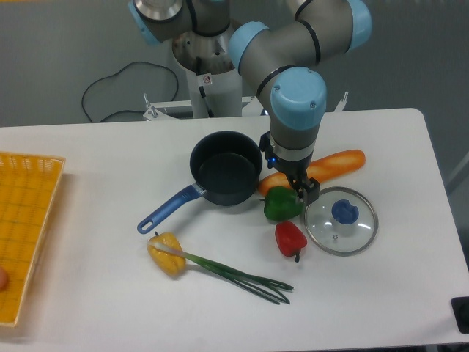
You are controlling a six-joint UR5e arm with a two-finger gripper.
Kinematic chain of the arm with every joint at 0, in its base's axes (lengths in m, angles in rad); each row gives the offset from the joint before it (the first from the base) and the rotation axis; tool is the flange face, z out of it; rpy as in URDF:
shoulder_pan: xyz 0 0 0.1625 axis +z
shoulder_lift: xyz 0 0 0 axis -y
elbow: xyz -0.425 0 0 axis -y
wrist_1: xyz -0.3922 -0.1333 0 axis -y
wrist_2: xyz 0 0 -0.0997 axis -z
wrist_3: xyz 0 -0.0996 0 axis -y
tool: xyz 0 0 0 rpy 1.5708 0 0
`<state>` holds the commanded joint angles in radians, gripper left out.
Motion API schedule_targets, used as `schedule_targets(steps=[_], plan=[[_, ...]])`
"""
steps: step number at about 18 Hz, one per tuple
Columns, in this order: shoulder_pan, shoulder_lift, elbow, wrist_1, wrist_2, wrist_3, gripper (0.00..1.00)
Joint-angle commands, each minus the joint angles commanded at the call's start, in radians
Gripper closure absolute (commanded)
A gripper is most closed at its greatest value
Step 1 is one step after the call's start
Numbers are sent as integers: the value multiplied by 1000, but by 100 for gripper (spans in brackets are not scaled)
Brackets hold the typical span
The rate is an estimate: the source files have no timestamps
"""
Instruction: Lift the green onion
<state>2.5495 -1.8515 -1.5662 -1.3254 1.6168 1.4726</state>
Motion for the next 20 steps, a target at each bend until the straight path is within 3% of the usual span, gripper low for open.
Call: schedule_targets(steps=[13, 16, 20], plan=[[-2, -2, -20, 3, -49, -101, 0], [-21, -3, -23, 8, -51, -227, 0], [-57, -26, -23, 72, -67, -386, 0]])
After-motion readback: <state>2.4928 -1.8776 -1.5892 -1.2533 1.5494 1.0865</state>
